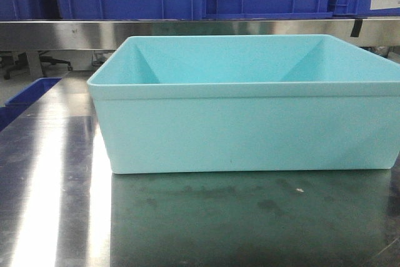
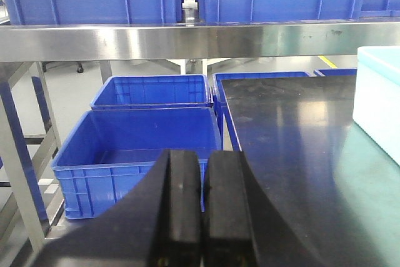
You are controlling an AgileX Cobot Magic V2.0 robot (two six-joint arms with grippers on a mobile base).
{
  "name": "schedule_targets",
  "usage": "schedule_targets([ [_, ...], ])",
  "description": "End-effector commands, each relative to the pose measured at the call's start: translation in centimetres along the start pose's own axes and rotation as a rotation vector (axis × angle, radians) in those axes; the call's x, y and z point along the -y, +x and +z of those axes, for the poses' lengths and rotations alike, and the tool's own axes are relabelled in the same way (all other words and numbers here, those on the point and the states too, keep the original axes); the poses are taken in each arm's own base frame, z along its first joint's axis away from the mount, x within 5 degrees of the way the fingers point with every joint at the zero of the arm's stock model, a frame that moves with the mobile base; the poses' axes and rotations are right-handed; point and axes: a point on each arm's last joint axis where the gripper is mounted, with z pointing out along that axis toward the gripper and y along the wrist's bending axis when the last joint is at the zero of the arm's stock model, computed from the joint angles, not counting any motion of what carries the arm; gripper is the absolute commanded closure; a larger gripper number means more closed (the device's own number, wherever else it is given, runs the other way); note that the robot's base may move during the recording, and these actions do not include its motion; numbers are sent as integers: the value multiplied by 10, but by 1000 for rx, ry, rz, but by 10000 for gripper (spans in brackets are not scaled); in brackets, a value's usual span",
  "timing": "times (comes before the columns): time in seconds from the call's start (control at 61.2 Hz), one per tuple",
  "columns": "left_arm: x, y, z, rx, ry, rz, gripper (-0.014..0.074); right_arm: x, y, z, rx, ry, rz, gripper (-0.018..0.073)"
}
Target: Pick red cube and place on left shelf
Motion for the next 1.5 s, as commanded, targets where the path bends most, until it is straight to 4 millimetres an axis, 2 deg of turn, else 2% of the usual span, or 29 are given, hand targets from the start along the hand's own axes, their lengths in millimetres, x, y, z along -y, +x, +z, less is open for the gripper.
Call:
schedule_targets([
  [0.0, 0, -1, 0, 79, 8, -7, 495, 0, -15, -3, 124, -1, -16, 520],
  [0.767, 0, -1, 0, 79, 8, -7, 495, 0, -15, -3, 131, -1, -16, 520],
  [0.947, 0, -1, 0, 79, 8, -7, 495, 0, -23, -4, 214, -1, -13, 520],
  [1.029, 0, -1, 0, 79, 8, -7, 495, 1, -35, -7, 296, 0, 25, 520],
  [1.127, 0, -1, 0, 79, 8, -7, 495, 2, -62, -12, 329, 2, 48, 520],
  [1.306, 0, -1, 0, 79, 8, -7, 495, 3, -129, -13, 235, -5, 48, 520],
  [1.486, 0, -1, 0, 79, 8, -7, 495, 3, -184, 9, 48, -33, 50, 520],
])
